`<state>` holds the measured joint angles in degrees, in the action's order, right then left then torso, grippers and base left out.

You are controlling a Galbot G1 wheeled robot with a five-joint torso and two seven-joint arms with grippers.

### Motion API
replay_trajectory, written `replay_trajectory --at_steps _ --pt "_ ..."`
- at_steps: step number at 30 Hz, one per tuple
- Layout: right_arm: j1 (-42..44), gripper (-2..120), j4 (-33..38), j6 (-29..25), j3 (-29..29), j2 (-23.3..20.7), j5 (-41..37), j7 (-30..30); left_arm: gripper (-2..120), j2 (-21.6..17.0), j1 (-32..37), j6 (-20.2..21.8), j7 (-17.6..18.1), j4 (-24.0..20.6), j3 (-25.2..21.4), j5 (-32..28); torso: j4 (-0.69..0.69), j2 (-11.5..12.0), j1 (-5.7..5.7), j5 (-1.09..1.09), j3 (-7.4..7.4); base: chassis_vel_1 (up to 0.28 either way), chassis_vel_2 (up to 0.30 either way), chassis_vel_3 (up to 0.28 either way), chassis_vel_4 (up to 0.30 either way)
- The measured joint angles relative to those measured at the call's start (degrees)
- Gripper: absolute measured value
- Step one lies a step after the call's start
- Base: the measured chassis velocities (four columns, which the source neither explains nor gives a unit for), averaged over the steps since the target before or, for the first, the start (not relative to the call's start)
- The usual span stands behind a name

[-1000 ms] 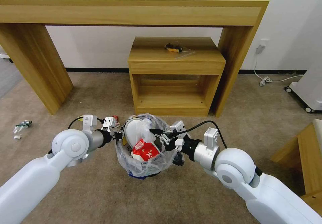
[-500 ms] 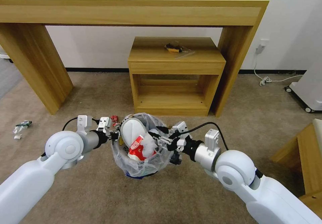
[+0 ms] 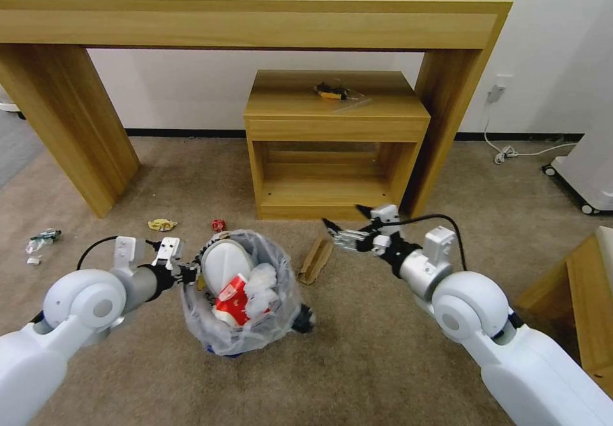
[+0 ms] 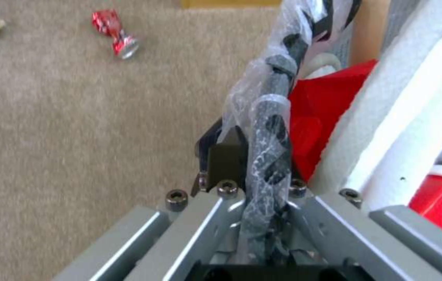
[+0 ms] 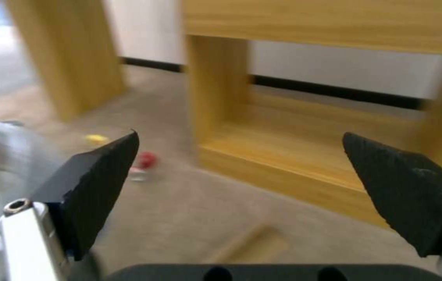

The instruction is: Pick up the trash bin and place the garbage on the floor into it.

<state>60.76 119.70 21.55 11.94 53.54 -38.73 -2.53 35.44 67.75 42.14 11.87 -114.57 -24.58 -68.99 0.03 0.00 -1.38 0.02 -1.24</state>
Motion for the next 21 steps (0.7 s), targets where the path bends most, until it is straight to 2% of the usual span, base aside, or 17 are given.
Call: replay_trajectory --at_steps 2,3,5,6,7,8,9,12,13,16,17,21 --pt "5.9 100 -0.3 -2.2 5.8 0.7 3.7 0.2 0 0.5 0.4 0.0 -3.2 0.9 -1.4 2.2 -0.01 0.0 0.00 -0.01 0.01 0.000 0.000 0.000 0.000" --pt "5.9 100 -0.3 -2.2 5.8 0.7 3.7 0.2 0 0.5 0.4 0.0 -3.2 0.9 -1.4 2.2 -0.01 0.0 0.00 -0.01 0.01 0.000 0.000 0.000 0.000" --pt "10.5 100 -0.4 -3.7 10.7 1.5 6.2 1.3 0 0.8 1.2 0.0 -6.1 1.7 -2.8 4.2 -0.09 0.0 0.00 0.00 0.01 0.000 0.000 0.000 0.000" --pt "10.5 100 -0.4 -3.7 10.7 1.5 6.2 1.3 0 0.8 1.2 0.0 -6.1 1.7 -2.8 4.2 -0.09 0.0 0.00 0.00 0.01 0.000 0.000 0.000 0.000" --pt "13.5 100 -0.6 -4.8 13.8 2.3 7.5 2.4 0 1.2 3.3 0.0 -7.8 2.0 -5.0 5.4 -0.12 0.0 0.00 0.00 0.00 0.000 0.000 0.000 0.000" --pt "15.9 100 -0.8 -5.7 16.5 3.4 8.6 3.0 0 2.0 7.7 0.0 -9.6 2.2 -9.6 7.1 -0.06 0.0 0.00 0.00 0.01 0.000 0.000 0.000 0.000" --pt "15.9 100 -0.8 -5.7 16.5 3.4 8.6 3.0 0 2.0 7.7 0.0 -9.6 2.2 -9.6 7.1 -0.06 0.0 0.00 0.00 0.01 0.000 0.000 0.000 0.000" --pt "18.1 100 -1.3 -7.5 18.3 6.3 11.1 3.3 0 4.4 16.2 0.0 -13.7 2.2 -19.0 11.8 0.00 0.0 0.00 0.00 0.01 0.000 0.000 0.000 0.000" --pt "18.1 100 -1.3 -7.5 18.3 6.3 11.1 3.3 0 4.4 16.2 0.0 -13.7 2.2 -19.0 11.8 0.00 0.0 0.00 0.00 0.01 0.000 0.000 0.000 0.000" --pt "18.9 100 -1.7 -9.4 18.3 9.2 13.7 3.3 0 7.0 21.5 0.0 -15.5 1.0 -23.9 13.6 -0.04 0.0 0.00 0.01 0.01 0.000 0.000 0.000 0.000" --pt "18.9 100 -1.7 -9.4 18.3 9.2 13.7 3.3 0 7.0 21.5 0.0 -15.5 1.0 -23.9 13.6 -0.04 0.0 0.00 0.01 0.01 0.000 0.000 0.000 0.000" --pt "19.8 100 -2.0 -11.2 18.4 12.5 16.5 3.2 0 9.8 25.9 0.0 -18.5 0.1 -27.5 16.8 -0.03 0.0 0.00 0.01 0.01 0.000 0.000 0.000 0.000"
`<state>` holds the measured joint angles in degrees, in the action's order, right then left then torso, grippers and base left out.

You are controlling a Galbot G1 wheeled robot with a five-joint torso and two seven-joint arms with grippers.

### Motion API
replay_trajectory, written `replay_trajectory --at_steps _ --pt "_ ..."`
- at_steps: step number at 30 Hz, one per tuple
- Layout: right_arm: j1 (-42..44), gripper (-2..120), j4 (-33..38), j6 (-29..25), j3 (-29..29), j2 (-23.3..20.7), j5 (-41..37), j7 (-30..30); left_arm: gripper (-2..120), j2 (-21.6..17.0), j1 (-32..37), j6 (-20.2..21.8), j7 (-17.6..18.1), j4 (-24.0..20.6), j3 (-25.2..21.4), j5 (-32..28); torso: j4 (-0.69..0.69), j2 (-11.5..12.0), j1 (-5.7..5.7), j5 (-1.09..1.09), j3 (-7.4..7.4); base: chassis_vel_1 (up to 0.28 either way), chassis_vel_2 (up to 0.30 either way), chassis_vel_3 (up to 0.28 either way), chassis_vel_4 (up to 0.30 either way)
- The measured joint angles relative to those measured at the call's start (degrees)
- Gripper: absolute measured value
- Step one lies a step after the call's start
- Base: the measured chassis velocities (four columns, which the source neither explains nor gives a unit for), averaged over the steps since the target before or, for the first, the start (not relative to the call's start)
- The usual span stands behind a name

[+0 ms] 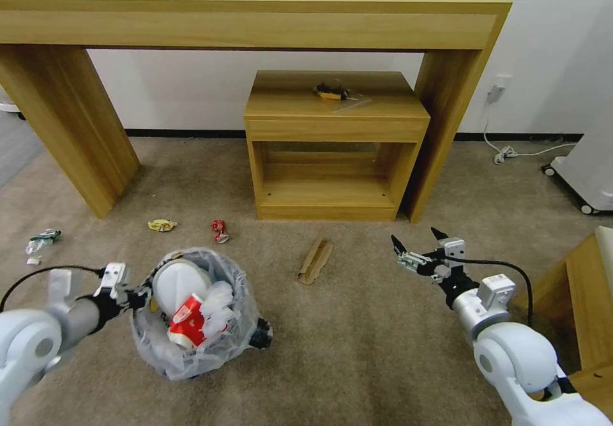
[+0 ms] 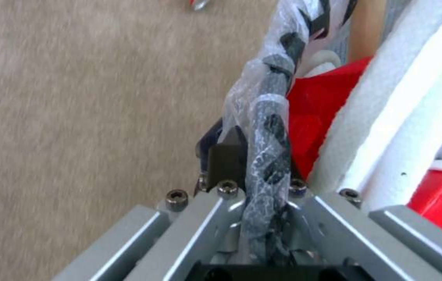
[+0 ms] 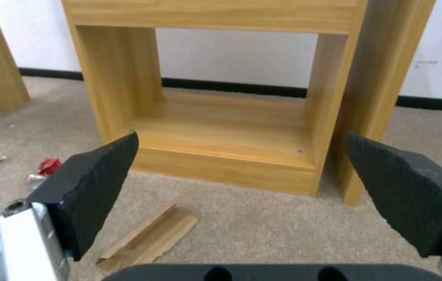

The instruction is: Pick up the trash bin and place the garbage on the floor into it.

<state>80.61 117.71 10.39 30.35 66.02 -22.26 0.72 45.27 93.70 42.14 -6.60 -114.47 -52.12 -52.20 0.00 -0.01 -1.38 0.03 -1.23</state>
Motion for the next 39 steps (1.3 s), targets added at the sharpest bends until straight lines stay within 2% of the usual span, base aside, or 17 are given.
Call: replay_trajectory --at_steps 4,7,14,39 --pt "1.0 100 -0.1 -1.0 0.3 2.2 1.9 -0.1 0 2.6 3.7 0.0 -2.0 -0.6 -2.6 1.9 0.00 0.0 0.00 0.00 0.00 0.000 0.000 0.000 0.000" --pt "2.6 100 -0.3 -2.3 1.3 4.6 4.1 -0.3 0 5.8 9.2 0.0 -5.6 -1.5 -6.1 4.7 0.00 0.0 0.00 0.01 0.00 0.000 0.000 0.000 0.000" --pt "2.9 100 -0.4 -3.4 2.1 6.9 6.6 -0.7 0 7.2 11.8 0.0 -8.4 -2.3 -8.6 6.5 -0.01 0.0 0.00 -0.01 0.00 0.000 0.000 0.000 0.000" --pt "1.6 100 -0.4 -0.9 0.8 7.4 6.6 -2.6 0 6.9 12.1 0.0 -8.3 -4.6 -8.1 6.7 -0.01 0.0 0.01 0.00 -0.01 -0.001 0.002 0.000 -0.001"
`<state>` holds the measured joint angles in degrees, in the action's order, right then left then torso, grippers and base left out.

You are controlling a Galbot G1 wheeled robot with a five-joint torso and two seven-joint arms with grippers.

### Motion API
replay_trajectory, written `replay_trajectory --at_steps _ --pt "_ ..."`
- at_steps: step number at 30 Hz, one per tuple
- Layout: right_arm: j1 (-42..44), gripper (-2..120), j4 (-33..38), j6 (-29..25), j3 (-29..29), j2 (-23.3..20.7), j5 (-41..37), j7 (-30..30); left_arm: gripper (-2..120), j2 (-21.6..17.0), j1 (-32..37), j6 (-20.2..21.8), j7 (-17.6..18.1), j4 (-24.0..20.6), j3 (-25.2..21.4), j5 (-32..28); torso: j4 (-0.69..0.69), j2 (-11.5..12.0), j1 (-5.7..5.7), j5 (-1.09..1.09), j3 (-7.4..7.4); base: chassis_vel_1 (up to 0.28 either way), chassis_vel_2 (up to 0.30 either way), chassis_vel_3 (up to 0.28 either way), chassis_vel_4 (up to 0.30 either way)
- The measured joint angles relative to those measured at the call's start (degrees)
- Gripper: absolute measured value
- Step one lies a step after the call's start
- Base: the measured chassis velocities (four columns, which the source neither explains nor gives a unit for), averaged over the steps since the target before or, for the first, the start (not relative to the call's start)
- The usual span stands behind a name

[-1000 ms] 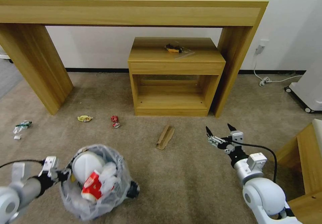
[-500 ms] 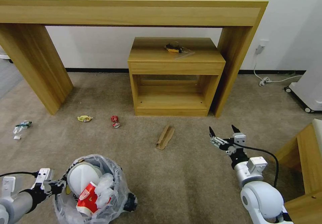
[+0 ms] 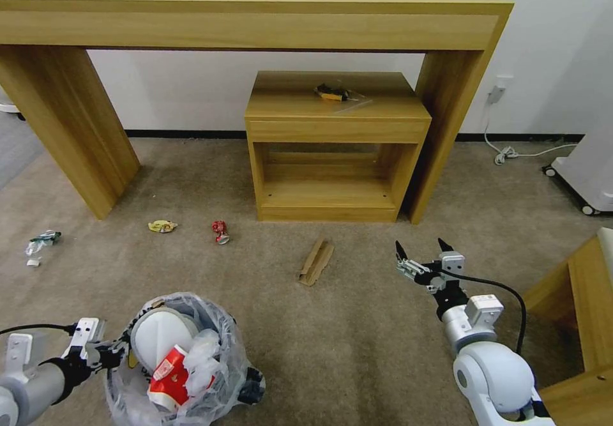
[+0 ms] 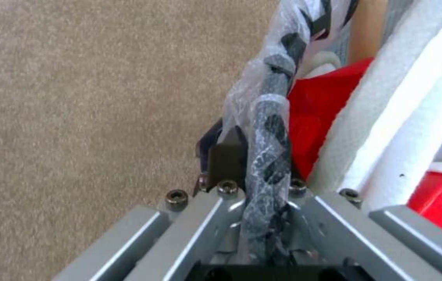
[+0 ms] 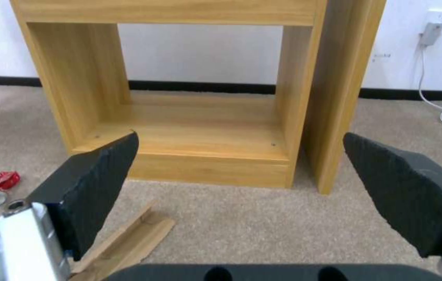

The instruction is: Pick up the trash bin and place the garbage on the floor into it.

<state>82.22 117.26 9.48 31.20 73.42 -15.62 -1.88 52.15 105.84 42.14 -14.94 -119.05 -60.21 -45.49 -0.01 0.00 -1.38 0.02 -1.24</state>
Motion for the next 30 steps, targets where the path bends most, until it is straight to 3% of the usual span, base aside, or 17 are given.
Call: replay_trajectory --at_steps 30 --pt "-0.6 100 -1.6 0.2 -1.4 0.7 0.2 0.0 0 0.1 0.2 0.0 0.2 -0.8 0.4 0.2 0.00 0.0 -0.01 -0.02 0.00 -0.001 0.129 -0.007 -0.128"
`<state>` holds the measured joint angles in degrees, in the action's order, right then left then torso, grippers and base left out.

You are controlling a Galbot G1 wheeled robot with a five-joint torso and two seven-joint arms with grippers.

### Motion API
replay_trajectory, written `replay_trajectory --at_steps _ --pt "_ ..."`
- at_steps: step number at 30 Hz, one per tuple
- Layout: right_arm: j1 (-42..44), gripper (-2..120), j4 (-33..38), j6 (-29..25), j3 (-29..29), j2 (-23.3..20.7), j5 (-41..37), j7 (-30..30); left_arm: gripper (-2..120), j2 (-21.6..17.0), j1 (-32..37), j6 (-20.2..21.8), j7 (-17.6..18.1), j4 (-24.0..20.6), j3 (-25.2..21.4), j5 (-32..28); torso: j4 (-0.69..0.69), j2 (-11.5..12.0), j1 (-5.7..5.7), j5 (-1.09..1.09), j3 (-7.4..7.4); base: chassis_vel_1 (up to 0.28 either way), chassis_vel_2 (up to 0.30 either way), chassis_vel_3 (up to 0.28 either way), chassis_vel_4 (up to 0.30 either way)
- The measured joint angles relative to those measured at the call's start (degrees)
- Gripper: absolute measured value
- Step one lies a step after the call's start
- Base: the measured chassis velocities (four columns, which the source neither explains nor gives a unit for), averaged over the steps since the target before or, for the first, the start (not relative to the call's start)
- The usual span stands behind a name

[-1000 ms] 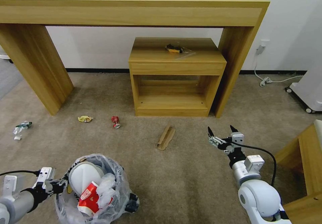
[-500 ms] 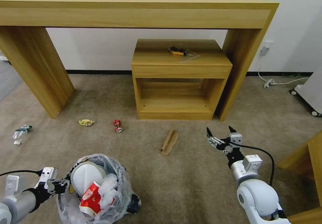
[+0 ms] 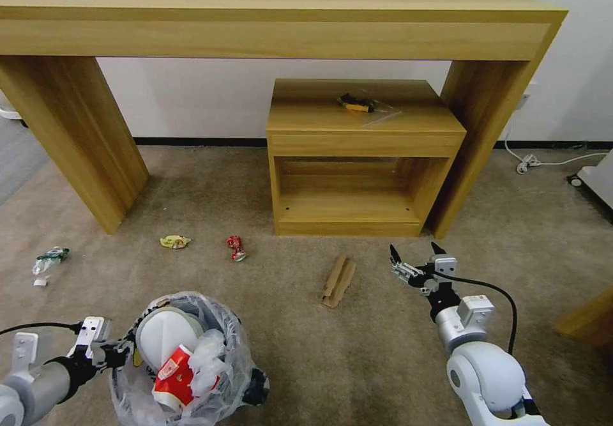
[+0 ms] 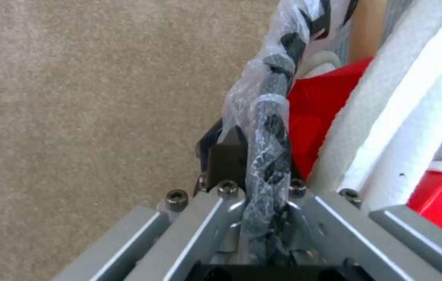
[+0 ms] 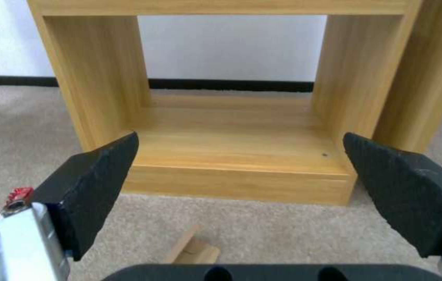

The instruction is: Pick up the trash bin and place the garbage on the floor into it.

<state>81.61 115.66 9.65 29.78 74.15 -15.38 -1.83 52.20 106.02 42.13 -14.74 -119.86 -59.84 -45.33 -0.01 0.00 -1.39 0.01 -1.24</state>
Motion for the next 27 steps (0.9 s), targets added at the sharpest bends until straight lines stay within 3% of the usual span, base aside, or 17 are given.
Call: replay_trajectory --at_steps 20,27 --pt "-1.6 100 -3.5 0.5 -1.7 0.3 -0.7 -0.1 0 4.3 4.0 0.0 -1.4 -0.8 -0.9 0.9 0.01 0.0 0.00 0.03 0.00 0.028 0.153 -0.017 -0.153" --pt "-1.9 100 -7.6 3.8 -1.7 1.0 -8.0 -1.7 0 5.5 4.6 0.0 -1.7 -1.1 -1.4 1.3 0.01 0.0 0.00 -0.01 0.00 -0.003 0.042 0.002 -0.036"
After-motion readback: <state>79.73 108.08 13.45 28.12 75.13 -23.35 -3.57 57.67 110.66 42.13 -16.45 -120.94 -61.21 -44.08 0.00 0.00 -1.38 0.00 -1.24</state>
